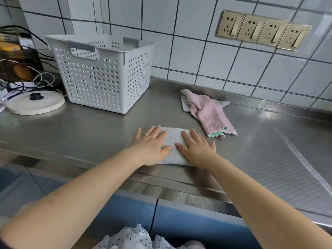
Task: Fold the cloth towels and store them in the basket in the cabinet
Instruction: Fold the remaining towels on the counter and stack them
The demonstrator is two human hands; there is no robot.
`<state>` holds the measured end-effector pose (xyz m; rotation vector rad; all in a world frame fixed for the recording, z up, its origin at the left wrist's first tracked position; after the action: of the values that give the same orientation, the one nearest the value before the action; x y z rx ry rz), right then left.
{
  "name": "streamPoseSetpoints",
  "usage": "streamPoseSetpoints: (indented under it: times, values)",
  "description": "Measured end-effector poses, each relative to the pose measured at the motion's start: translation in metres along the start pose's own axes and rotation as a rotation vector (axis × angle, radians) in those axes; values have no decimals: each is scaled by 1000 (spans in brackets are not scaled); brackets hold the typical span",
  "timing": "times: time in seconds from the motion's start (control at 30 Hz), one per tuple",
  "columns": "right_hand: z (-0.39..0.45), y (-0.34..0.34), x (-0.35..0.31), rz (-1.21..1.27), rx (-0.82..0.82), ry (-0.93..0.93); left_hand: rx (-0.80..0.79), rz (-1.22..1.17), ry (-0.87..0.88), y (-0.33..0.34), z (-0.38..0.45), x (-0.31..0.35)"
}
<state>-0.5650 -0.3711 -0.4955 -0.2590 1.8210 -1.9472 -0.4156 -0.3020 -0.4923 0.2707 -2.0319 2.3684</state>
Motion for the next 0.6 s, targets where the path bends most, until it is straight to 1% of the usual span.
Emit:
streamPoseSetpoints:
  times: [0.07, 0.17, 0.23, 0.3, 0.37, 0.43, 0.5, 0.6]
  values:
    - [-2, -2, 3, -5, -35, 46, -4, -5, -10, 0, 0, -1]
    - [-2, -3, 2, 5, -40, 56, -12, -7, -8, -3, -1, 2]
    - [-5, -7, 6, 2, 19, 60, 14, -2, -36, -6, -5, -1]
    - [-11, -20, 16, -5, 137, 63, 81, -15, -91, -12, -13, -9]
    - [-20, -32, 26, 57, 192, 59, 127, -77, -130, -16, -23, -16]
    - [-28, -35, 27, 173, 155, 48, 109, -174, -146, -17, -30, -16]
    - [-32, -34, 23, 238, 132, 42, 93, -240, -142, -18, -31, -11]
    - [-32, -34, 15, 278, 181, 53, 122, -363, -163, -24, -29, -8]
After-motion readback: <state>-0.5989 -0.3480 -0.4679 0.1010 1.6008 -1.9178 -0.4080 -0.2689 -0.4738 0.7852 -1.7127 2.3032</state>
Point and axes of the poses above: each hand's wrist, its own z-axis towards the middle knuckle, its own y-axis out of the palm, x = y × z, the point moved 4 cm from there along z, towards the middle knuckle, and after that the axes turned 12 degrees about x, right-handed, at the moved point
